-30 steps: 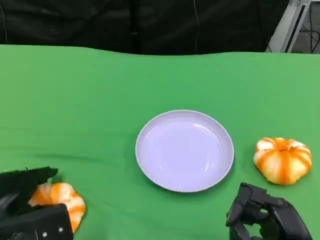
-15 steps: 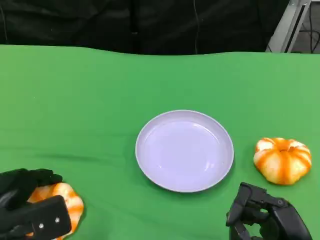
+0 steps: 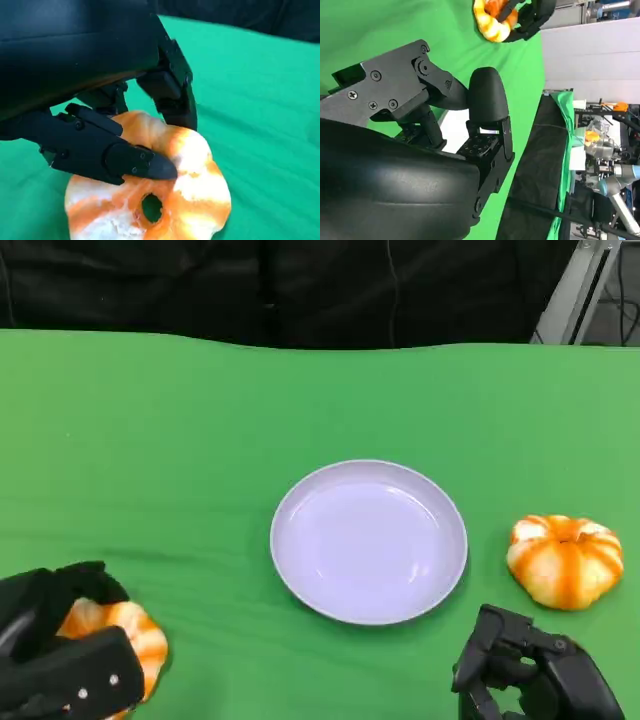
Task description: Grasp the bread from the table and place it into the plate.
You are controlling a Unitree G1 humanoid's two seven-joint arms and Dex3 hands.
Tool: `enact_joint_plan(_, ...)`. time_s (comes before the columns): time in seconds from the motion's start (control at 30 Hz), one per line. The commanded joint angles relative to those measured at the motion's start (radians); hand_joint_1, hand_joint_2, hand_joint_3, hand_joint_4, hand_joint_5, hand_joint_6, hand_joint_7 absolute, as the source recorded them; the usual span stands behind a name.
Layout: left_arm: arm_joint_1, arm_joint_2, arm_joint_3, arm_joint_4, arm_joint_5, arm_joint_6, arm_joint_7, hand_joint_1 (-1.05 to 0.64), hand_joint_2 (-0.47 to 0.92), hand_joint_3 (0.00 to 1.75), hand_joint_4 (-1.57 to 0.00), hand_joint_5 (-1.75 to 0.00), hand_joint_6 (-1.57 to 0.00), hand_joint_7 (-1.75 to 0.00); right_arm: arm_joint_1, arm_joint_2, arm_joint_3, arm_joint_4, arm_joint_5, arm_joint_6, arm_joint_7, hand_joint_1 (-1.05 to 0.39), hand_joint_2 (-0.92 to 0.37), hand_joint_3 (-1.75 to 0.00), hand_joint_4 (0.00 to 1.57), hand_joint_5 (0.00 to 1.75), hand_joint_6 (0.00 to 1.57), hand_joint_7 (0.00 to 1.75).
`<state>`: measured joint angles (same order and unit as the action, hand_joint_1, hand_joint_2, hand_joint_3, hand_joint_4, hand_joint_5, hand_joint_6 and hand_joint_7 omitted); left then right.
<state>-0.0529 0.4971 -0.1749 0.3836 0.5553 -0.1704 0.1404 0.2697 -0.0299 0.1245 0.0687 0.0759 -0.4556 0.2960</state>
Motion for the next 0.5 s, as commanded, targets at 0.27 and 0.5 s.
enact_joint_plan(0.27,0.023,-0.005,0.026,-0.04,-0.001,0.015,0.023,-0.08,0.92,0.28,-0.71,-1.75,-0.53,-1.75,0.001,-0.012,-0.007,-0.008,0.008,-0.003,-0.001,-0.14,-0.65,-1.04,0.76,1.75,0.71,1.52)
enact_joint_plan(0.5,0.079,-0.008,0.06,-0.289,0.013,0.131,-0.028,-0.04,0.84,0.45,-0.73,-1.75,-0.56,-1.75,0.003,-0.013,-0.007,-0.01,0.01,-0.006,0.0,-0.13,-0.65,-1.05,0.76,1.75,0.71,1.53)
